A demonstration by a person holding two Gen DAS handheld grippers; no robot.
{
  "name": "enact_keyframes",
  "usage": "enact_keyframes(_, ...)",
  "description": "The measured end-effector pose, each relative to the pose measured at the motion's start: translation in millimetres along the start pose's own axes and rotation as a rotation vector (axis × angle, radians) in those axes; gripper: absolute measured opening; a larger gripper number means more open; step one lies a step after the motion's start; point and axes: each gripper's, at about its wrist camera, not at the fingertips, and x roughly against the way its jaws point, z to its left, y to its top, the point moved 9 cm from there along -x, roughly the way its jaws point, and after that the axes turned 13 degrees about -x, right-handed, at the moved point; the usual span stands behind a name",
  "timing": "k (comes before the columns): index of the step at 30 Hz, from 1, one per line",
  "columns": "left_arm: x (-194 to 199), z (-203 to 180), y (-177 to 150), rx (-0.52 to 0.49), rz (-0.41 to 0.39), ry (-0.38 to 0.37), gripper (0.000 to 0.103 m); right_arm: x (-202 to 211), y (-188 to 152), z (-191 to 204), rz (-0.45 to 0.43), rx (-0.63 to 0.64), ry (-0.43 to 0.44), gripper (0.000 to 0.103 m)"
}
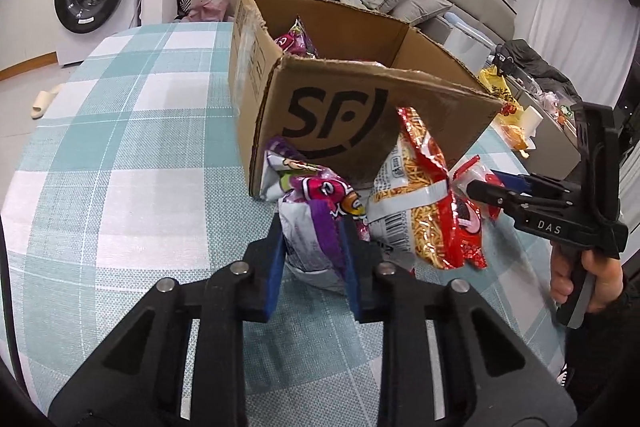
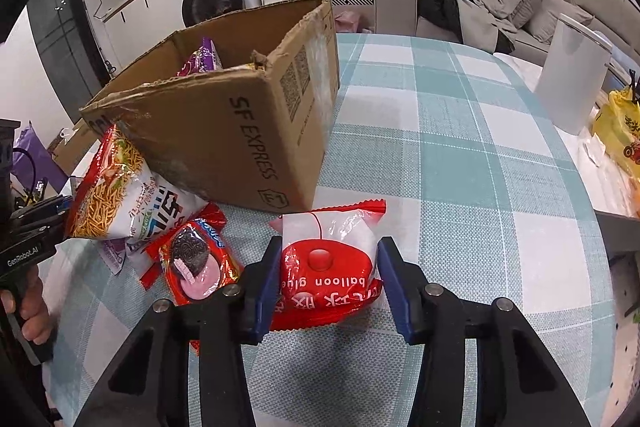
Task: Organize snacks
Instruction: 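Lift the purple candy bag with the left tool while the right tool carries the balloon bag over the box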
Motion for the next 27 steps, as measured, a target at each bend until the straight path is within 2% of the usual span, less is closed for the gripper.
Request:
enact_keyframes(11, 22.0, -0.5, -3.8, -0.005, -0.030, 0.018, 0.020, 12.2, 2.8, 7.7, -0.020, 0.020, 0.032, 0.046)
enact_keyframes(27, 62.0, 1.4, 11.9, -0.022, -0.100, 0.069, 0.020, 38.4, 14.0, 15.6, -0.081, 0.017, 0.072, 0.046)
